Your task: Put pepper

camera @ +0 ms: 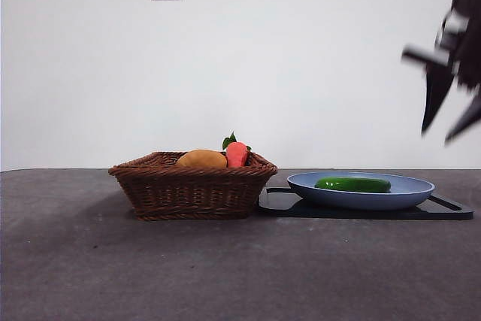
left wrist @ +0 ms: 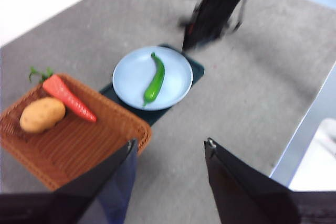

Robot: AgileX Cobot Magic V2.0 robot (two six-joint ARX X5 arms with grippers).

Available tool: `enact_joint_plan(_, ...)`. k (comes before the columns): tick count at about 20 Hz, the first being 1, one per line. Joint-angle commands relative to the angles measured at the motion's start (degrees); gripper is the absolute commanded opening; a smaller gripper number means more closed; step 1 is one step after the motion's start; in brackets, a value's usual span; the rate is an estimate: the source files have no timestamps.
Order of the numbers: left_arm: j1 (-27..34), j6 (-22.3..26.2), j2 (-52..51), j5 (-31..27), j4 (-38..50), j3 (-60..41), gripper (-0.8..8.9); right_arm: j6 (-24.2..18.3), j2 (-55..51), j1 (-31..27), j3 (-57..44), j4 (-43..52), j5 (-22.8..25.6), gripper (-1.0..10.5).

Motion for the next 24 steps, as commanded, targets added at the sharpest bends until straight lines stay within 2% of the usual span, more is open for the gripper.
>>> enact_joint_plan(1, -0.3, 1.0, 0.5, -0.2, -0.4, 0.9, 2.32, -3.2, -7.1, 0.7, 1.1, -4.0, 0.2, 1.7)
enact_joint_plan(6, -0.3, 1.6, 0.5, -0.2, -0.6, 0.9, 2.32, -7.4, -25.4, 5.3, 1.1, -16.0, 0.2, 1.7)
enact_joint_plan(12, -0.3, -0.2, 0.5, 0.2, -2.4, 0.9, 2.31, -13.3, -36.8, 13.0, 1.1, -32.8, 0.2, 1.7)
enact_joint_plan(13, -0.3, -0.9, 0.5, 0.2, -2.9, 0.9, 2.30, -13.3, -38.0, 14.0, 1.0, -32.8, 0.2, 1.6)
enact_joint_plan(15, -0.3, -2.3, 0.5, 0.2, -4.4, 0.9, 2.15, -14.4, -40.3, 15.5, 1.0, -32.8, 0.2, 0.8)
enact_joint_plan(16, -0.3, -2.5, 0.5, 0.2, -5.2, 0.9, 1.64, -15.1, -40.8, 15.8, 1.0, -32.8, 0.1, 0.2)
enact_joint_plan(18, -0.3, -3.7, 0.5, 0.2, -5.5, 0.9, 0.31, -16.8, -41.0, 15.9, 1.0, -32.8, 0.1, 0.1)
enact_joint_plan(19, -0.3, -3.7, 0.5, 0.2, -5.5, 0.9, 0.04, -16.8, -41.1, 15.9, 1.0, -32.8, 0.1, 0.1)
enact_joint_plan(24, -0.3, -3.7, 0.5, 0.0, -5.4, 0.9, 0.08, -15.9, -41.2, 15.8, 1.0, -32.7, -0.2, 0.1)
